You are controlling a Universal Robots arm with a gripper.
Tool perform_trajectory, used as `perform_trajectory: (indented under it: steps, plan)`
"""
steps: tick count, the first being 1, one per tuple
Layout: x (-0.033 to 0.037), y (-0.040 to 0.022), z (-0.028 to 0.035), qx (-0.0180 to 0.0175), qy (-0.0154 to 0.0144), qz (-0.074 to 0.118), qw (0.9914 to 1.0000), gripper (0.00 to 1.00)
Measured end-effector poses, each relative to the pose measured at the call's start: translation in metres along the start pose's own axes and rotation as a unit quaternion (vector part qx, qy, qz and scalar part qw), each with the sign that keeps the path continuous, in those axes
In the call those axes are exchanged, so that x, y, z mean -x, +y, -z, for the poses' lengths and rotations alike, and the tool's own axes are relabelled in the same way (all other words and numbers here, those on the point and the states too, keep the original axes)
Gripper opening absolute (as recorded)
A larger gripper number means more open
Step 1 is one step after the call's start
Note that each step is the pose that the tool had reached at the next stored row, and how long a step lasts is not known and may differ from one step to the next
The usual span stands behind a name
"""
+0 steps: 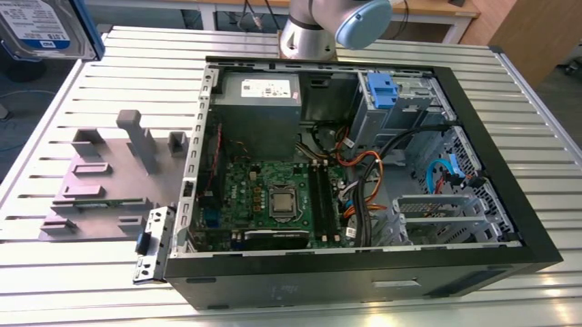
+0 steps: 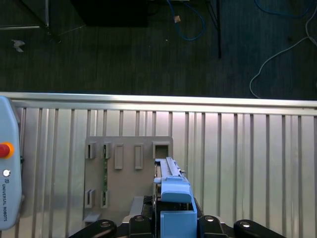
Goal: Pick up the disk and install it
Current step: 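Pick up the disk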
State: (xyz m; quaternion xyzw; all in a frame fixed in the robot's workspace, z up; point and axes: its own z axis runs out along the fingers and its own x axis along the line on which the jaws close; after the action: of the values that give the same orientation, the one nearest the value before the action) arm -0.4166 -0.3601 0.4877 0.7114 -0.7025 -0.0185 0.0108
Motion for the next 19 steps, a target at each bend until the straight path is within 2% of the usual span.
perform_trajectory:
  steps: [5,13,19]
  plan:
    - [0.0000,0.0001,0.0033,0.0001,0.0000,0.000,1.00000,0.36]
    - [0.0001,0.0001,0.0039,0.0000,0.0000,0.000,1.00000,0.36]
    - [0.0000,-0.0033,0.0041,0.0000,0.0000,0.000,1.00000,0.36]
